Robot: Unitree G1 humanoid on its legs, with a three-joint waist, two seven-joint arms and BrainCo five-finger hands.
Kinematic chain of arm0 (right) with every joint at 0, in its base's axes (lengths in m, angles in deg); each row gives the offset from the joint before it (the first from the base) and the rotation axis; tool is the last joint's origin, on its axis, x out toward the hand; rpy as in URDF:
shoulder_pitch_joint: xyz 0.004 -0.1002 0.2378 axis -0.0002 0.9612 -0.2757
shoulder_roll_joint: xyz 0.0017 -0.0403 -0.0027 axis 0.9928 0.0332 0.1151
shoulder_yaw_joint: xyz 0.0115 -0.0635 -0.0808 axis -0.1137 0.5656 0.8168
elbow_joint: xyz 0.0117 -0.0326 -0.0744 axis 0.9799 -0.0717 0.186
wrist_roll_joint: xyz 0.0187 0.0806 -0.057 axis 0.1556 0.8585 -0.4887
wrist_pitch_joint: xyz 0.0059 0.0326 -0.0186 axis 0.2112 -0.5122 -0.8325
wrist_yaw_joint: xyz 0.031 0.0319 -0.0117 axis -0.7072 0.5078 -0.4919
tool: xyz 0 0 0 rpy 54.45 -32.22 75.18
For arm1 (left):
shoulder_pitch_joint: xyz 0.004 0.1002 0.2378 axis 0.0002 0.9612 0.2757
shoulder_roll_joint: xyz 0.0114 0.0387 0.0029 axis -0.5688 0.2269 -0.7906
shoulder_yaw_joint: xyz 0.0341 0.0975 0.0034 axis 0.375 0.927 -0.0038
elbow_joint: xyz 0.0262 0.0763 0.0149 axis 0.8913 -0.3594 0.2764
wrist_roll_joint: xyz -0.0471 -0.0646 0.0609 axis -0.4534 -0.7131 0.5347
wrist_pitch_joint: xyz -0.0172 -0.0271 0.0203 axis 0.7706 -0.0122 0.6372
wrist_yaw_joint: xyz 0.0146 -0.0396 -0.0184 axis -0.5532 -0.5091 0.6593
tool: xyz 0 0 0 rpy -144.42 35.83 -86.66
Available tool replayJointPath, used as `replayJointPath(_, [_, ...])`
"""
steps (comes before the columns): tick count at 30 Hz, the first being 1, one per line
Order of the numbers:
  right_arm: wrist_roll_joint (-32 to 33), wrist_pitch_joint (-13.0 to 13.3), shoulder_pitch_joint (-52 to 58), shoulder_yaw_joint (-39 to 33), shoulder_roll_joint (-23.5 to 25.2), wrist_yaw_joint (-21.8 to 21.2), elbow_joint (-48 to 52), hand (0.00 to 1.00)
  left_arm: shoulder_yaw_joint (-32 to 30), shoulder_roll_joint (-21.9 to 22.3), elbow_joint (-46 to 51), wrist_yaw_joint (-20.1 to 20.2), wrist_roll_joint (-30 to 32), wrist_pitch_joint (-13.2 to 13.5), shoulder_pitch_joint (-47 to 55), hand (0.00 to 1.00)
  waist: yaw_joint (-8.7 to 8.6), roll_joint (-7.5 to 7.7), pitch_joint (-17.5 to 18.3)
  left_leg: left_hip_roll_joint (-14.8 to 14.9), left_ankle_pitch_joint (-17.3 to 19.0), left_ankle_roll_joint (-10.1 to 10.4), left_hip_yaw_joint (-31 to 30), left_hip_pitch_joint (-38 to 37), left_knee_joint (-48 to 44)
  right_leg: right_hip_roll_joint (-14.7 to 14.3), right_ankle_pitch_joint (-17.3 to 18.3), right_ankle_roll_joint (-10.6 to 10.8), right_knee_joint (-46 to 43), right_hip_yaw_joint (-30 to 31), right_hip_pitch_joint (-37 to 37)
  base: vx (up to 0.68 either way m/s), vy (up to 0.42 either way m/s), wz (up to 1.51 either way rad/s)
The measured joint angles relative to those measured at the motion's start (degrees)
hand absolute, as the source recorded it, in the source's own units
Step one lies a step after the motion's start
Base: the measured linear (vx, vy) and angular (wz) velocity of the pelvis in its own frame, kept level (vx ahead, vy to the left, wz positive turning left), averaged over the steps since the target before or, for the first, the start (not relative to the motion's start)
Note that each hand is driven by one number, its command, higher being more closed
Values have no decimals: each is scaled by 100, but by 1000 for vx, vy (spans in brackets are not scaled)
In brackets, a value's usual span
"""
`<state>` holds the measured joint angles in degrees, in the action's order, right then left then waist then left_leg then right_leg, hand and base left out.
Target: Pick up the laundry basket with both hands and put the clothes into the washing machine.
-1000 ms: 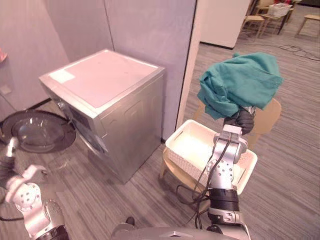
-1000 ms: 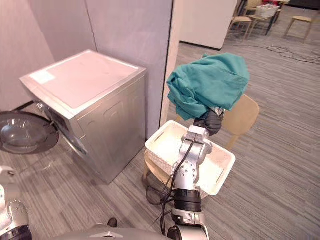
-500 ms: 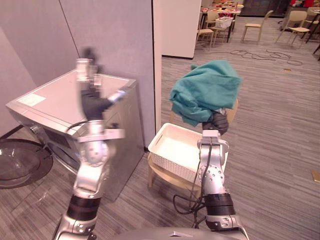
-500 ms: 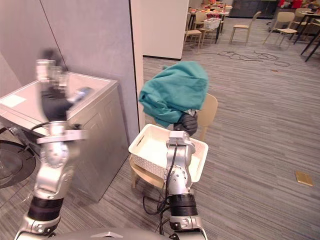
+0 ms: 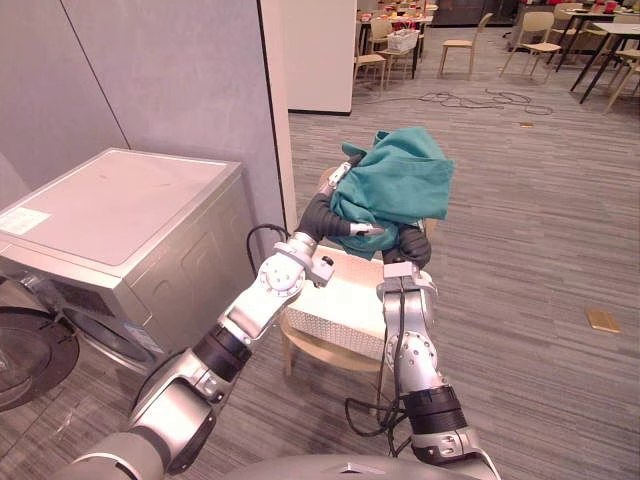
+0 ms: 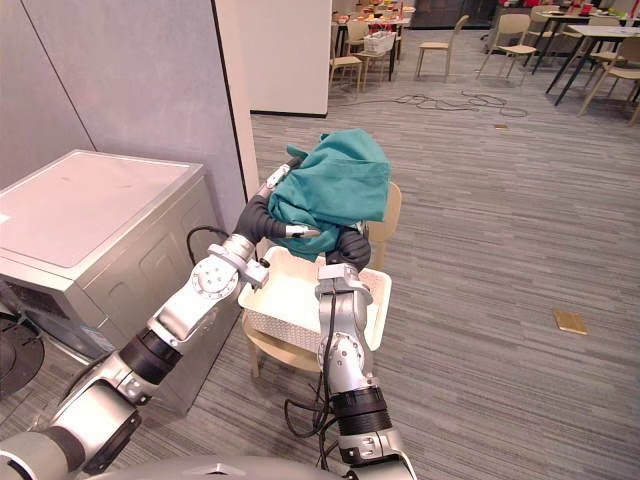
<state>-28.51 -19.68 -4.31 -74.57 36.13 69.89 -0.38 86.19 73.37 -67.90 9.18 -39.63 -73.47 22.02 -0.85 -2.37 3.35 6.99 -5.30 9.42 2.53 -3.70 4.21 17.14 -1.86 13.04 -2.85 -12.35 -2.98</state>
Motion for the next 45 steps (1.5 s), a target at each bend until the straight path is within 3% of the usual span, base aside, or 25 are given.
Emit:
replayJointPath(15, [237, 149, 4, -24, 10, 42, 13, 100, 608, 494, -1084, -16, 113, -119, -859, 0, -99, 106, -68, 7, 1, 5, -75, 78, -4, 1, 5, 11, -21, -68, 22, -4, -2, 2])
replayJointPath(16, [239, 165, 13, -33, 10, 45, 13, 100, 614, 528, -1136, -16, 112, -118, -883, 100, -111, 106, -68, 8, 1, 5, -74, 81, -5, 0, 5, 12, -23, -67, 23, 0, 0, 0])
replayJointPath(25, [424, 412, 467, -37, 182, 66, 482, 100, 648, 871, -1364, -226, -137, -111, -1045, 100, -153, 113, -35, 6, -1, 2, 52, 63, -6, 7, -25, 64, -47, 28, 78, -5, -1, -5])
replayJointPath(42, [426, 427, 618, -27, 183, 187, 699, 100, 655, 1044, -1505, -238, -138, -29, -1079, 100, -166, 98, 145, -10, -14, -6, 46, 62, 4, 31, -34, 92, -42, 38, 105, -27, -2, 0])
replayJointPath(43, [427, 425, 618, -27, 183, 202, 698, 0, 648, 1057, -1528, -238, -139, -27, -1080, 100, -164, 97, 154, -10, -14, -6, 47, 63, 5, 31, -34, 92, -40, 38, 106, 0, 0, 0])
replayJointPath(45, [426, 394, 618, -27, 183, 241, 697, 0, 640, 1065, -1587, -238, -140, -14, -1080, 100, -163, 99, 191, -11, -14, -6, 47, 66, 9, 31, -34, 92, -37, 38, 106, 0, 0, 0])
